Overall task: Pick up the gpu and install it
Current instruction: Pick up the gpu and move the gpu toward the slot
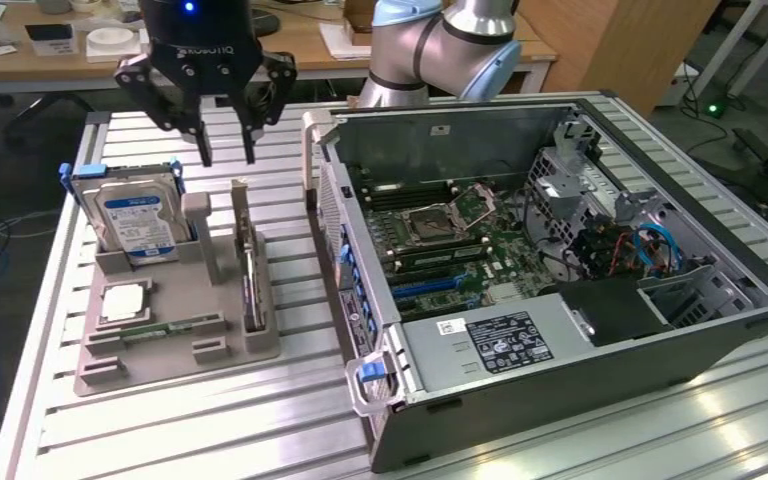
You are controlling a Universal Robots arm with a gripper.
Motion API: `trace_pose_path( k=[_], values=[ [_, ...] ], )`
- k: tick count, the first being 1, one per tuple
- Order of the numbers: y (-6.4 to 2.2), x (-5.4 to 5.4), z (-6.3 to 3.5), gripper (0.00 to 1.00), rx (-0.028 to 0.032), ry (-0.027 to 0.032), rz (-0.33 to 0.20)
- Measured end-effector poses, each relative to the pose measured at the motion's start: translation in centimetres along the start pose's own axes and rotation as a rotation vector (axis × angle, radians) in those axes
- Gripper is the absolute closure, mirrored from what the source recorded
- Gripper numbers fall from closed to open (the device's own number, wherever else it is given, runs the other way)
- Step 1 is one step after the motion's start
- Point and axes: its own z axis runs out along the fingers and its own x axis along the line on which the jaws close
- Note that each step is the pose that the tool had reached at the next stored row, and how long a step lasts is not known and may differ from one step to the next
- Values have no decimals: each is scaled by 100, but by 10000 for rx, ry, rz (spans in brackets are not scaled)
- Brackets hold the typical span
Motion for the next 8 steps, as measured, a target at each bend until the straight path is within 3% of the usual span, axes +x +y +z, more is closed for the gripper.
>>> trace_pose_path(
  k=[3,4,5,8],
  values=[
    [1,0,3,47,0,0,-18],
    [1,0,7,47,-3,8,-143],
    [1,1,15,41,-8,18,-320],
    [-2,1,35,41,-6,81,-716]
  ],
)
